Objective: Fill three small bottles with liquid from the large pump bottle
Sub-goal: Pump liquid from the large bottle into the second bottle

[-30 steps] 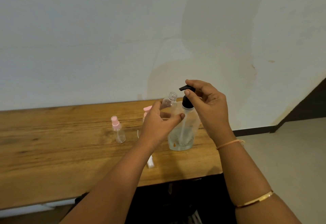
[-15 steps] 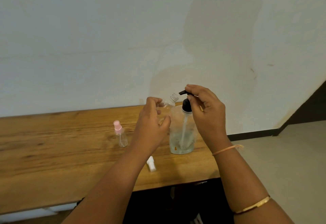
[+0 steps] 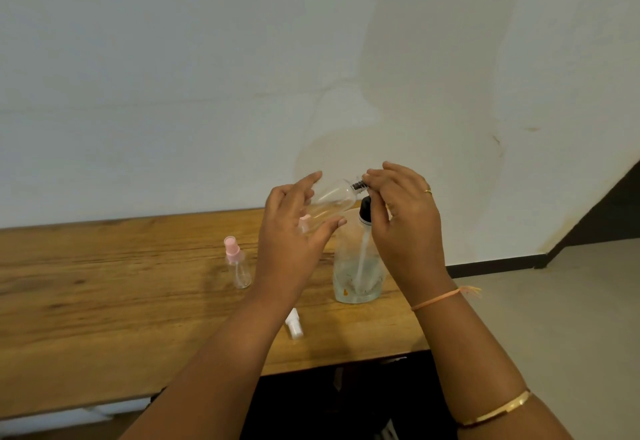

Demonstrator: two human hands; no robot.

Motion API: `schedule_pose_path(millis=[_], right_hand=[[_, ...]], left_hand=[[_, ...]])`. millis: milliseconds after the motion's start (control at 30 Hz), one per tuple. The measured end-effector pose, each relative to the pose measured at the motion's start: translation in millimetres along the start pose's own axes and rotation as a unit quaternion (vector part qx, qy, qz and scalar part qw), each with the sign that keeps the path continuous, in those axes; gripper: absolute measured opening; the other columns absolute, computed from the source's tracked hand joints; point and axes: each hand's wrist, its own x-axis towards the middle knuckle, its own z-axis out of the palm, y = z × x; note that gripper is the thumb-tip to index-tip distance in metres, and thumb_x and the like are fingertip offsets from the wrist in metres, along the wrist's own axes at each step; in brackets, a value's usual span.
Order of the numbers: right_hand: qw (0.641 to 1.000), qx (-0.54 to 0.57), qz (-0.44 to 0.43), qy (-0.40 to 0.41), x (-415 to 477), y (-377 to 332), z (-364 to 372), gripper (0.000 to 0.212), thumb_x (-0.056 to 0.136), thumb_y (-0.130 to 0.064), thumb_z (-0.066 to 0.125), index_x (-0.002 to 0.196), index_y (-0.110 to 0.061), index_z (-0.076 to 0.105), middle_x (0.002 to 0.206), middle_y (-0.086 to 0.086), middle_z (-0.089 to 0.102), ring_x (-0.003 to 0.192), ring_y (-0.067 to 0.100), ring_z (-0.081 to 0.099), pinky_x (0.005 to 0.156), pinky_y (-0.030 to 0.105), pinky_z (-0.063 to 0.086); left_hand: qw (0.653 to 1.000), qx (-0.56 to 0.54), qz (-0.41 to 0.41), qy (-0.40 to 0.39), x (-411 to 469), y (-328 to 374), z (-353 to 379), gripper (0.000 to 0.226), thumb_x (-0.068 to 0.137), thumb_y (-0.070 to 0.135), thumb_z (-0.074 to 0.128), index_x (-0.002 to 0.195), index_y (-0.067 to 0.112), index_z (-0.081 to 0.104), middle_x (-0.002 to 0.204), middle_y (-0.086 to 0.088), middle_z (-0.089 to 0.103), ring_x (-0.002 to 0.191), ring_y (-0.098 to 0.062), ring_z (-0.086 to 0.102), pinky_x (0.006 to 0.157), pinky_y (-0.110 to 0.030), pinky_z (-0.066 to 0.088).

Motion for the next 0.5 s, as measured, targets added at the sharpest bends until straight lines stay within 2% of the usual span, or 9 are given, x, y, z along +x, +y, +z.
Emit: schedule_pose_path(millis=[67, 133, 267, 367, 433, 500], right_hand=[[1.0, -0.003, 0.003, -0.007, 1.3, -1.3, -1.9, 0.022, 0.081, 0.001, 0.056, 0.1, 0.0, 0.069, 0.1, 0.013, 0.069, 0.099, 0.03, 0.062, 0.091, 0.015, 0.03], [1.0, 0.006, 0.013, -0.014, 1.9, -2.0, -2.5, 0.022, 0.081, 0.0, 0.056, 0.099, 0.001, 0.068, 0.099, 0.014, 0.068, 0.093, 0.03, 0.063, 0.087, 0.016, 0.033], [0.999, 0.028, 0.036, -0.018, 3.5, -2.0, -2.3, 0.018, 0.085, -0.003, 0.054, 0.098, 0.0, 0.066, 0.096, 0.012, 0.067, 0.088, 0.028, 0.063, 0.083, 0.012, 0.032], [0.998, 0.034, 0.044, -0.015, 2.4, -0.9, -1.1, 0.018, 0.084, 0.0, 0.055, 0.097, -0.001, 0.068, 0.097, 0.012, 0.068, 0.09, 0.027, 0.063, 0.085, 0.012, 0.033], [0.998, 0.042, 0.048, -0.006, 0.5, -1.3, 1.4, 0.018, 0.083, 0.002, 0.057, 0.097, -0.001, 0.068, 0.097, 0.012, 0.067, 0.092, 0.027, 0.063, 0.085, 0.011, 0.034], [0.998, 0.047, 0.046, 0.009, -2.6, -2.1, 5.5, 0.017, 0.085, 0.001, 0.055, 0.096, 0.0, 0.068, 0.097, 0.013, 0.067, 0.094, 0.028, 0.062, 0.087, 0.011, 0.034]], left_hand=[[1.0, -0.016, -0.013, 0.021, 0.5, 0.3, -0.4, 0.065, 0.067, 0.033, 0.08, 0.123, 0.033, 0.046, 0.106, 0.013, 0.05, 0.101, 0.006, 0.05, 0.082, 0.001, 0.035], [0.999, -0.029, -0.022, 0.034, 1.4, 0.6, -0.6, 0.059, 0.066, 0.033, 0.08, 0.115, 0.028, 0.048, 0.111, 0.01, 0.054, 0.102, 0.005, 0.052, 0.082, 0.0, 0.038], [0.998, -0.047, -0.024, 0.025, 1.9, 1.6, -1.5, 0.047, 0.068, 0.033, 0.079, 0.107, 0.03, 0.053, 0.112, 0.011, 0.058, 0.102, 0.008, 0.052, 0.082, 0.0, 0.039], [0.996, -0.088, -0.022, 0.013, 1.8, 3.3, -2.6, 0.043, 0.069, 0.032, 0.076, 0.107, 0.037, 0.055, 0.112, 0.013, 0.058, 0.104, 0.001, 0.058, 0.082, -0.009, 0.047], [0.993, -0.118, -0.029, 0.001, 1.3, 5.0, -4.1, 0.044, 0.068, 0.033, 0.074, 0.107, 0.044, 0.055, 0.113, 0.011, 0.056, 0.097, -0.002, 0.063, 0.078, -0.013, 0.051], [0.991, -0.129, -0.035, -0.006, 1.2, 5.6, -6.1, 0.044, 0.068, 0.031, 0.073, 0.106, 0.045, 0.056, 0.112, 0.011, 0.056, 0.091, -0.003, 0.065, 0.074, -0.013, 0.051]])
